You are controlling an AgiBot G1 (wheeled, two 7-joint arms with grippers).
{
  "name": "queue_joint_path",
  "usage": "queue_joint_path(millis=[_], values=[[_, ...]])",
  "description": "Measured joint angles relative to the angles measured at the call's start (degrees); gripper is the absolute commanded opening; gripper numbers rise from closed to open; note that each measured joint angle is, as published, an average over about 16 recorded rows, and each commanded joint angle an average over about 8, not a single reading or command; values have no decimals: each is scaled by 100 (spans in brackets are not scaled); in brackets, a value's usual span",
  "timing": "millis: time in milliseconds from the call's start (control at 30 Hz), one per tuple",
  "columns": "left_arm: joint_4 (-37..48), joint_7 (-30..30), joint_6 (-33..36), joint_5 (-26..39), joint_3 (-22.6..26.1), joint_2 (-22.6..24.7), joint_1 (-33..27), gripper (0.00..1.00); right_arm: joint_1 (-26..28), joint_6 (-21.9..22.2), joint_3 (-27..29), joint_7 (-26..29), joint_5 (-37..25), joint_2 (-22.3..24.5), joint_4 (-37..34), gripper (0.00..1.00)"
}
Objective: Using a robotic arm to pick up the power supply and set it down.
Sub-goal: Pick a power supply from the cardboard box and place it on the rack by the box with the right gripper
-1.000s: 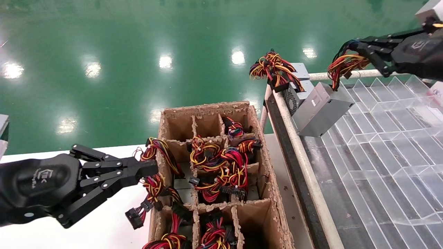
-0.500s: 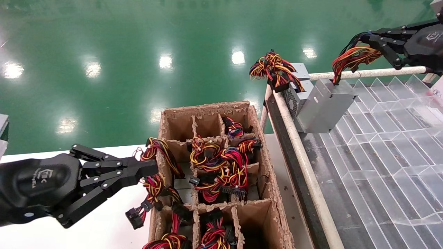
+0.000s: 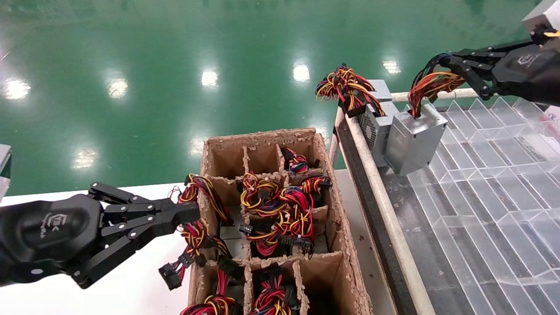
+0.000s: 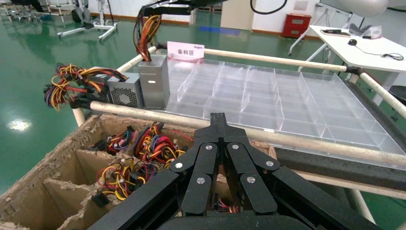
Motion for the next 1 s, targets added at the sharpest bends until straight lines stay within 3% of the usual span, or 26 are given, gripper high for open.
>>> queue_joint_path(millis=[933,967,1000], values=[[0,0,0,0,0,0,0,0,-233,163,-360,362,-493,-199,428,0],[0,0,0,0,0,0,0,0,-232,179,-373,387,-525,-197,462,1],[0,0,0,0,0,0,0,0,-231,194,-385,415,-557,-193,498,11]])
